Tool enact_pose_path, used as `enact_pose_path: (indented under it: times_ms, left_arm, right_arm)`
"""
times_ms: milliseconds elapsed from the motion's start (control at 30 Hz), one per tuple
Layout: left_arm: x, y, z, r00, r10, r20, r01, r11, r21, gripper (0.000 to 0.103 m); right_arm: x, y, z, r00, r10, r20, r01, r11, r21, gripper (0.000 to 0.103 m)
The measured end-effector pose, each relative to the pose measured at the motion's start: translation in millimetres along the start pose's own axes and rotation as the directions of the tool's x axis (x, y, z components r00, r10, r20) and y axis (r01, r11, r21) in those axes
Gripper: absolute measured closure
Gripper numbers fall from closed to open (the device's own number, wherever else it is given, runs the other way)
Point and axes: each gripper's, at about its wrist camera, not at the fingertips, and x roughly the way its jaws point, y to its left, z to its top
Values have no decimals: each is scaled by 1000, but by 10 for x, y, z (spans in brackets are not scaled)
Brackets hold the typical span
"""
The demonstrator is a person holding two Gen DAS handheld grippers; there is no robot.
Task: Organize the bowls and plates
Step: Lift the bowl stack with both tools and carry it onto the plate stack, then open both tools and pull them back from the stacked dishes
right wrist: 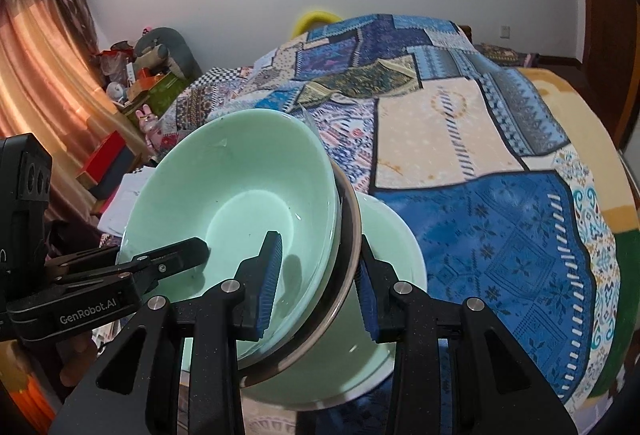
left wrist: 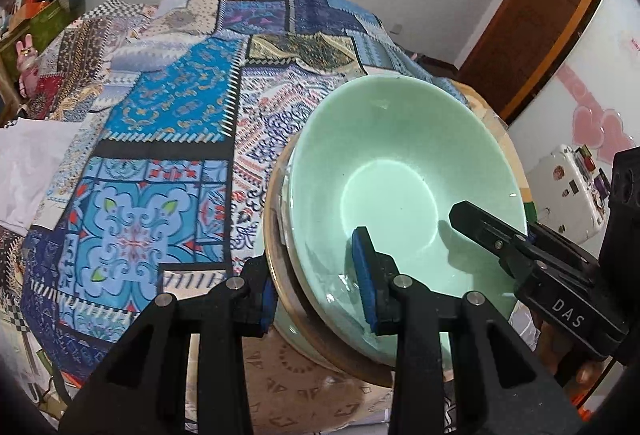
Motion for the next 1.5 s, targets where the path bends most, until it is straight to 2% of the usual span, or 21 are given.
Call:
enact_pose_path:
  times_ms: [300,433,567,733,833,900,1033,1233,1300,1500]
  left_arm:
    - [268,-24,-36,998,0,-65,0,1000,-1,69]
    - [344,-9,-61,996,3,-86,-3,1000,-3,69]
    - [358,17,-76,996,-6,-87,5,1000,-12,69]
    - [375,51,-77,996,-21,-83,19,1000,-17,69]
    - [361,48,-98,997,-15,-73,14,1000,-6,70]
    - [294,49,-113,999,18,-39,-18,1000,4,68]
    - [150,70,-116,1000,23,-13,-23,1000,-7,65]
    - [-359,41,-104,992,38,118,-39,999,0,52]
    - [-603,-36,-122,981,43,192,-49,998,27,46]
    - [-1233,-203,-201,937,16,348,-37,998,55,41]
  right_arm:
    - [155,-127,-67,999,1,-49,1,999,34,71]
    - [164,-121,-87,999,-3,-46,4,1000,30,71]
    - [166,-104,-94,999,-10,-41,10,1000,12,71]
    - [137,-180,-105,999,26,-30,-24,999,48,68]
    - [39,-203,-93,1000,1,-8,-1,999,48,68]
    - [-48,-203,-91,1000,-4,3,4,999,52,68]
    - [-250,-141,-80,999,0,37,-1,999,38,66]
    - [-631,74,-40,991,11,132,-9,1000,-20,62]
    - [-802,160,-31,984,15,180,-7,999,-41,57]
    - [-1313,423,-34,947,27,319,9,994,-111,51]
